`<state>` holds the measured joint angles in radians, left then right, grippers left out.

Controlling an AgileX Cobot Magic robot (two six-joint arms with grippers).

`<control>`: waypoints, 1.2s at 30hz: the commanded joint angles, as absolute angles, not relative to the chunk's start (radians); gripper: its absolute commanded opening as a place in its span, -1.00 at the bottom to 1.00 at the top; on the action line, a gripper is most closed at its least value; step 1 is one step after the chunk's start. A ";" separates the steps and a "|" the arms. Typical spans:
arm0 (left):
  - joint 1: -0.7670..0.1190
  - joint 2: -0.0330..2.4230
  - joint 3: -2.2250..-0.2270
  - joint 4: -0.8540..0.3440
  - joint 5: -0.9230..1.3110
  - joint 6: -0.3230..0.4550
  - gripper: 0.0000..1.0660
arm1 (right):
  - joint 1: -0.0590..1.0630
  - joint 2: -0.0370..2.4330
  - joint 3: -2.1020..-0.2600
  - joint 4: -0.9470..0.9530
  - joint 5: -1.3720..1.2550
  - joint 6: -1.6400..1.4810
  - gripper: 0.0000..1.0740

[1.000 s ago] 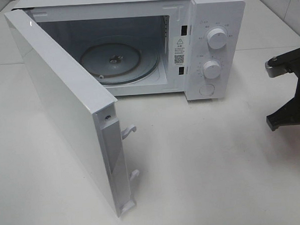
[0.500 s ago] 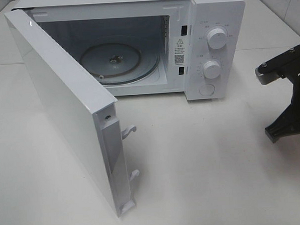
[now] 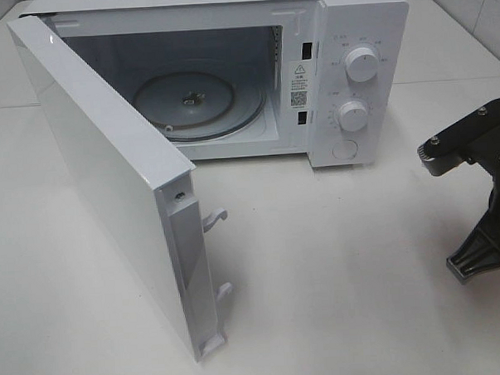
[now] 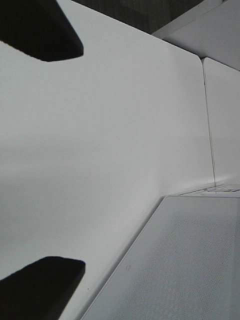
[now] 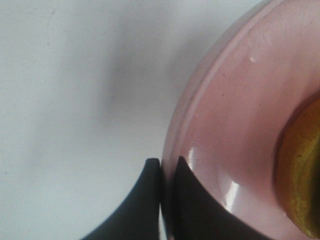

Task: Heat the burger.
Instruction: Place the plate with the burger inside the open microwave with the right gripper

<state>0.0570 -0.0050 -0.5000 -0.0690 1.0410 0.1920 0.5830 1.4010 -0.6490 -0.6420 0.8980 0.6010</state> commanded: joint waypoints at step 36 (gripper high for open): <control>0.051 -0.010 -0.497 -0.072 1.042 0.191 0.87 | 0.951 1.373 -0.554 -0.666 0.987 0.606 -1.00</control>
<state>0.0570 -0.0050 -0.5000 -0.0690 1.0410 0.1920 0.9440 1.3830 -0.5570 -0.6080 0.9500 0.6050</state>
